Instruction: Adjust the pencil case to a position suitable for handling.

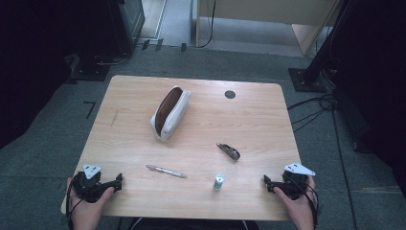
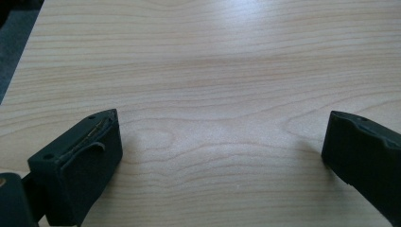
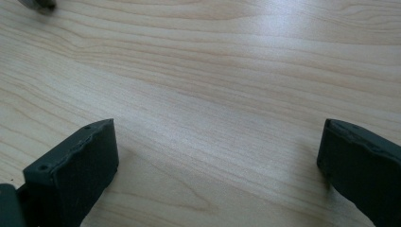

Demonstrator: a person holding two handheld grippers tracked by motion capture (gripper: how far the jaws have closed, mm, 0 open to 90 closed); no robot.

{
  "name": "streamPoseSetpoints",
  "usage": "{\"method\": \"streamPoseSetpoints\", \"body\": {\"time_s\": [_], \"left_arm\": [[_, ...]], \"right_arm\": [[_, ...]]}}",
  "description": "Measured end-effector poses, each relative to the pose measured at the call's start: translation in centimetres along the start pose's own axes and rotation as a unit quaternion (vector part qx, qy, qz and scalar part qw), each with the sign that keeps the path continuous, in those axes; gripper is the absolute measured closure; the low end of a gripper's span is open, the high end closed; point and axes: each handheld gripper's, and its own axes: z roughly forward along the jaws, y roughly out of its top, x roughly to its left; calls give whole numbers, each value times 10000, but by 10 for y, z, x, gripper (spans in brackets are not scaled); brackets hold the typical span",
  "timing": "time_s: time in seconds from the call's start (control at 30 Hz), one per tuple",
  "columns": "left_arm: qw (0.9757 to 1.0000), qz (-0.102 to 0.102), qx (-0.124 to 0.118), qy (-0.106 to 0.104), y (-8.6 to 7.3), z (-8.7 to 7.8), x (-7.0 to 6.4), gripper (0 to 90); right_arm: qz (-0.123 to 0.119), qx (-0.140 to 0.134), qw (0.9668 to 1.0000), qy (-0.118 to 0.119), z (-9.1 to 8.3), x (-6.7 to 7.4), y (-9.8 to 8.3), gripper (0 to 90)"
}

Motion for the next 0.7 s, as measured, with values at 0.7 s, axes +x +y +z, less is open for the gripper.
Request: {"method": "streamPoseSetpoints", "body": {"time_s": [0.7], "left_arm": [[9957,344,-603,-611,76,-10,-36,42]], "right_arm": [[-4,-1,10000,-4,0,0,0,0]]}}
